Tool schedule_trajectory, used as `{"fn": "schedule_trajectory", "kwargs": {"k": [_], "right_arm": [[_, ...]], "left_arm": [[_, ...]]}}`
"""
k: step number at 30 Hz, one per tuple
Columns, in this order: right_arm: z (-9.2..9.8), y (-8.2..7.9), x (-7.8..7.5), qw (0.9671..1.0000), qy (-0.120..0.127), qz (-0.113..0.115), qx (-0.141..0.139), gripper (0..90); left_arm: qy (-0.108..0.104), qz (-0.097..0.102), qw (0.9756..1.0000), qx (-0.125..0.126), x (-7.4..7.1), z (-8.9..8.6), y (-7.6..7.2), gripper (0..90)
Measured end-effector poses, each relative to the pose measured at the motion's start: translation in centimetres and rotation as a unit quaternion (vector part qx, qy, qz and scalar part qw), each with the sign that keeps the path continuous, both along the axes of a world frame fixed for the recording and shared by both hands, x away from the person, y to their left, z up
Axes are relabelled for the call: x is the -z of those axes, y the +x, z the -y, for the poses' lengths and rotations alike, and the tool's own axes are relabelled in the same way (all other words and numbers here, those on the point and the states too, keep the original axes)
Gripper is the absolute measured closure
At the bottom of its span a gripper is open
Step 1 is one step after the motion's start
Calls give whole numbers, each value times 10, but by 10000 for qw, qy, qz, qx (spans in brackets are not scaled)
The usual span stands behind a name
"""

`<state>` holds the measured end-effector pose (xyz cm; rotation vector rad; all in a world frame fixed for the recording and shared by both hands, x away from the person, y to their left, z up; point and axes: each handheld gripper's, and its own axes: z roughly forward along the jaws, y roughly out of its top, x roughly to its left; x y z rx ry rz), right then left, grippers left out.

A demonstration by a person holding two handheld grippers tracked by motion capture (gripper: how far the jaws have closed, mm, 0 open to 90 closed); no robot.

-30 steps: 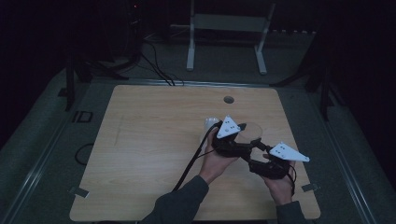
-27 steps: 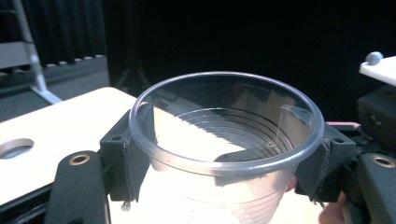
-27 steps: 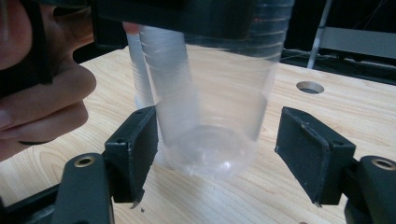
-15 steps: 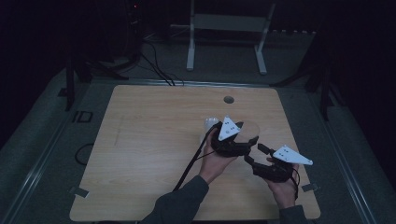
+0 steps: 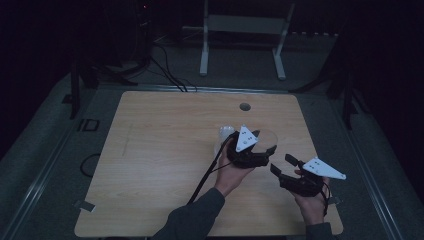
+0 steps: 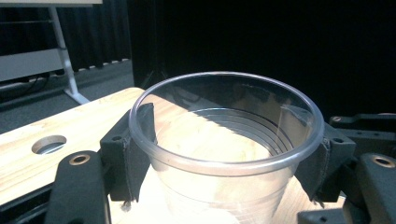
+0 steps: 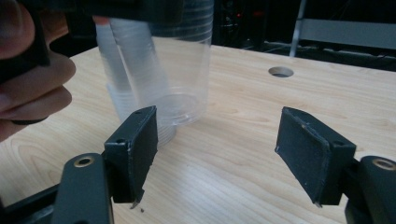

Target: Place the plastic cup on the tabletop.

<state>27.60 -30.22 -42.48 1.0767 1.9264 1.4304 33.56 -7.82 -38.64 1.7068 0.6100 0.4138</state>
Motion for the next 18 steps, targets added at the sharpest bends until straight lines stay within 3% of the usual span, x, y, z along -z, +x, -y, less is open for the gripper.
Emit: {"fn": "schedule_trajectory", "kwargs": {"k": [12,18], "right_arm": [[12,-1,-1,9998,149,23,156,291],[16,-3,-3,9996,191,65,219,291]], "left_arm": [[123,16,9999,-71,8,6,2,287],[79,11,9999,-110,10,7,3,287]]}}
